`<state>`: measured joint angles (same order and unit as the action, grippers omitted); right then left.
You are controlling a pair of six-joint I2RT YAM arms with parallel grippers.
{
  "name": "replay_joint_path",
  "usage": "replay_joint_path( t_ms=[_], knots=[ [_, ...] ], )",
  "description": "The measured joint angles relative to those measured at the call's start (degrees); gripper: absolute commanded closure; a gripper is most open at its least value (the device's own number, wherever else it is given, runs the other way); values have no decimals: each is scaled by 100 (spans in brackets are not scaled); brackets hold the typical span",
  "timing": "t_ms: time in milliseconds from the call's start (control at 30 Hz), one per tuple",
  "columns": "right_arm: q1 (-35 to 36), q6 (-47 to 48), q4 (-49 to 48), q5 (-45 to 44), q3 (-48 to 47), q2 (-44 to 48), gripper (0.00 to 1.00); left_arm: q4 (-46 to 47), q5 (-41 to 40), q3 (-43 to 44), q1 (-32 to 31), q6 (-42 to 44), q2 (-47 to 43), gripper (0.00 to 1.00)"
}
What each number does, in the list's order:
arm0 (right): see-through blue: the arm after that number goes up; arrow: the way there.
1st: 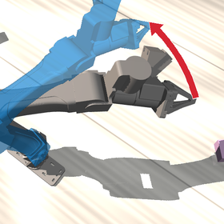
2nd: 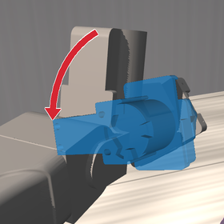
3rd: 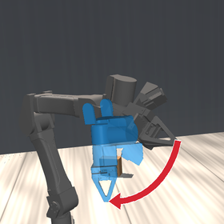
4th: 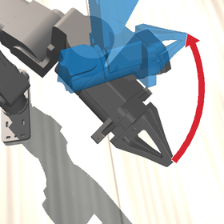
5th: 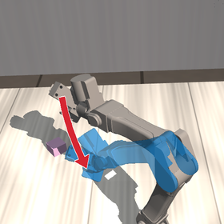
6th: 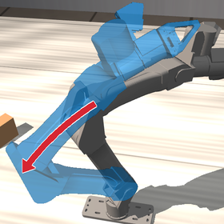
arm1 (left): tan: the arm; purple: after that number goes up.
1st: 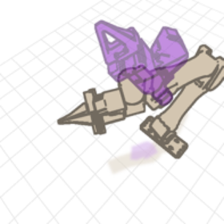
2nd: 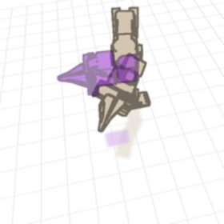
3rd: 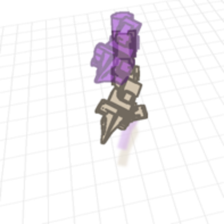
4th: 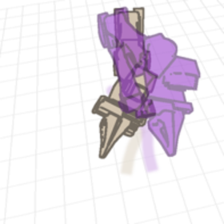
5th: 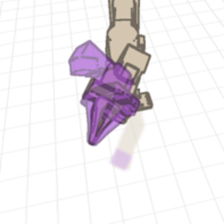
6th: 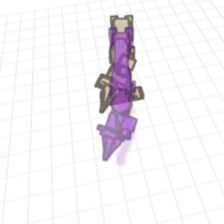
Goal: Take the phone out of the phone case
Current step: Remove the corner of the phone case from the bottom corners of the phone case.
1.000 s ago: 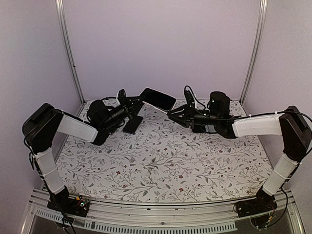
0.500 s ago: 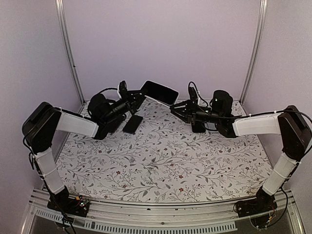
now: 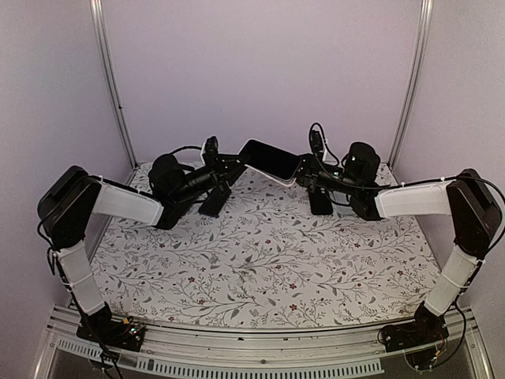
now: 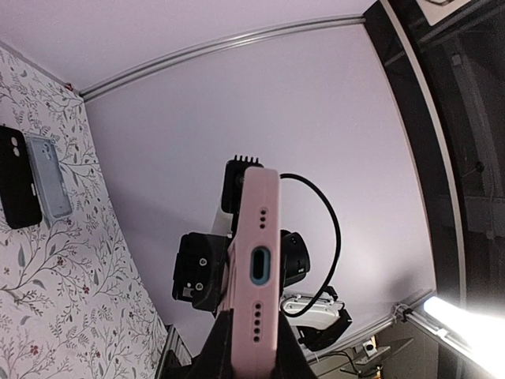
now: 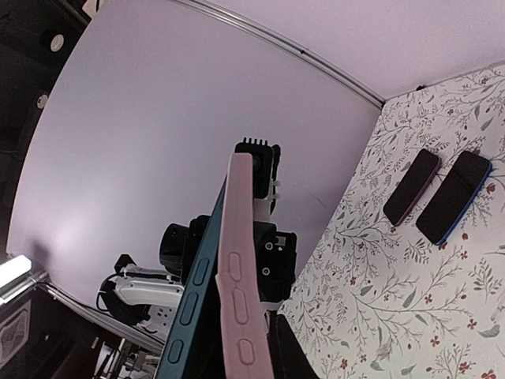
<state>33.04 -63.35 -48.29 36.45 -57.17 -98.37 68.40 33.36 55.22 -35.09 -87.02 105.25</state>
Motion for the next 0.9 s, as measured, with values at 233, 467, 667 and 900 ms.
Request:
replay_joint_path(
  t_ms=[233,467,667,900],
  knots=[
    [-4,197,610,-175,-63,-17,100,-579,85,2,68,337,-35,75],
    [-17,634,1620,-826,-59,17,100,-2594,522,125,111,1255,-46,43],
    [-66,988,2131,-1344,-52,13,100,-4594,240,538,162,2463,-74,32],
    [13,1517,3045,-1851,-310,-146,100,-6826,-656,1578,-44,4146,-76,25]
  ],
)
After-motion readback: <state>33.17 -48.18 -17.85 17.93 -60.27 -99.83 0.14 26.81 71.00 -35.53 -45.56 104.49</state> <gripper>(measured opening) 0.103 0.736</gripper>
